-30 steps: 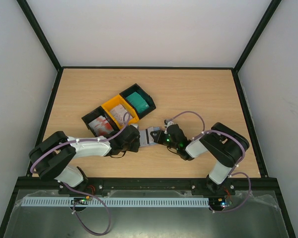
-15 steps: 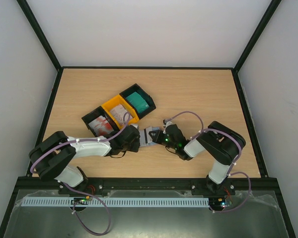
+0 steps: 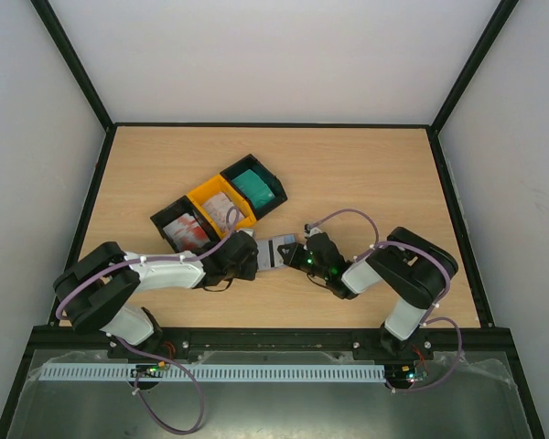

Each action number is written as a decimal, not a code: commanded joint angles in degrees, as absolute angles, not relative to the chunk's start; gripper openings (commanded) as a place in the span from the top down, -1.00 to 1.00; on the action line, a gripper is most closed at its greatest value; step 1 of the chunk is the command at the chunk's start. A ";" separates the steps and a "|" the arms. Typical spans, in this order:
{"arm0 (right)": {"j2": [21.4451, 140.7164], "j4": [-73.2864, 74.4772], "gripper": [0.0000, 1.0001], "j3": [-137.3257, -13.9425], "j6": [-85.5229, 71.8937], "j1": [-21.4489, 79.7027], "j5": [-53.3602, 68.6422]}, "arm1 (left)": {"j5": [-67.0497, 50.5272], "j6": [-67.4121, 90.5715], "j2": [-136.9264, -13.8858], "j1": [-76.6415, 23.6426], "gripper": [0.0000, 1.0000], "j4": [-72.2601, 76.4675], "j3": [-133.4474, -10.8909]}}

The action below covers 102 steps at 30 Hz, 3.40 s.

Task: Put the credit cards into the card holder
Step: Insert the credit card into the card holder.

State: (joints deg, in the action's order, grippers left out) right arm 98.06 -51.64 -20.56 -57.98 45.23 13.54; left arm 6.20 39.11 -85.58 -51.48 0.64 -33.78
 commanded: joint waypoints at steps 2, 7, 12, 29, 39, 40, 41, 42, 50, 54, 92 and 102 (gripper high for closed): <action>99.64 -45.41 0.96 -20.14 -57.84 45.67 12.57 | 6.42 40.43 -87.36 -51.90 0.57 -1.73 -33.47; 103.56 -47.08 0.96 -22.06 -57.98 45.65 16.15 | 5.81 40.25 -87.62 -51.86 0.53 -1.19 -33.75; 104.81 -48.65 0.96 -22.15 -58.36 45.78 17.70 | 5.59 40.49 -88.06 -51.87 0.51 -1.14 -34.02; 99.54 -36.01 0.96 -22.76 -53.86 45.48 13.96 | 7.77 41.72 -87.92 -51.86 0.54 -2.18 -34.11; 105.31 -37.64 0.95 -26.48 -53.50 45.60 19.56 | 7.21 41.07 -88.32 -51.86 0.50 -1.32 -33.93; 105.61 -38.04 0.92 -26.66 -53.64 45.58 20.23 | 7.21 41.02 -88.33 -51.87 0.49 -1.32 -33.90; 105.67 -38.16 0.89 -26.79 -53.81 45.60 20.45 | 7.27 40.99 -88.35 -51.86 0.49 -1.38 -33.87; 105.35 -38.04 0.86 -26.79 -53.87 45.59 20.29 | 7.42 40.96 -88.20 -51.86 0.48 -1.52 -33.85; 98.34 -32.92 0.39 -25.71 -54.27 45.60 15.79 | 7.91 41.52 -86.76 -51.87 0.44 -1.45 -33.33; 94.86 -28.51 0.05 -26.02 -54.30 45.56 13.74 | 7.51 41.77 -86.29 -51.90 0.41 -0.94 -33.43; 100.14 -24.56 0.65 -35.39 -51.33 48.76 21.02 | 5.36 44.14 -88.47 -50.71 0.28 0.70 -32.87; 82.95 -4.53 0.03 -38.30 -47.03 48.03 -0.22 | 8.76 42.36 -79.24 -50.09 -0.18 -14.65 -39.98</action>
State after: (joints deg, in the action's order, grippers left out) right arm 91.92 -16.80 -36.25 -49.69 48.42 12.51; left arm 6.22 43.86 -84.90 -50.96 -3.51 -35.92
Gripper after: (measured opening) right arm 0.446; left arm 0.531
